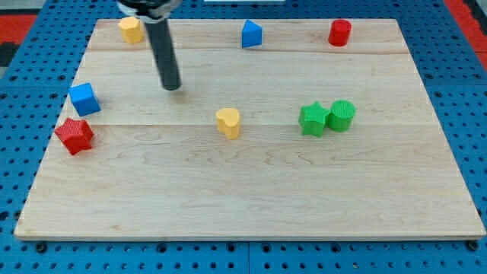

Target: Place the green star to the bottom of the green circle

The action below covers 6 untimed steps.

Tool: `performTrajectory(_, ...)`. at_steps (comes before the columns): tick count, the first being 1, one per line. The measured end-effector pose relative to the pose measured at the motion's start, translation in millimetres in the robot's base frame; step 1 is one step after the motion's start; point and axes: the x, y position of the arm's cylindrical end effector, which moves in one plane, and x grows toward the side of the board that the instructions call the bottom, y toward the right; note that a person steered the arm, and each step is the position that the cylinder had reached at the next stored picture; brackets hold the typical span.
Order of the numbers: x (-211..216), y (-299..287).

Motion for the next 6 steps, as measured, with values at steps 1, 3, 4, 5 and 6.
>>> performTrajectory(1,0,66)
performTrajectory(3,38,140)
performTrajectory(4,59,176)
performTrajectory(5,51,196)
performTrajectory(6,63,208)
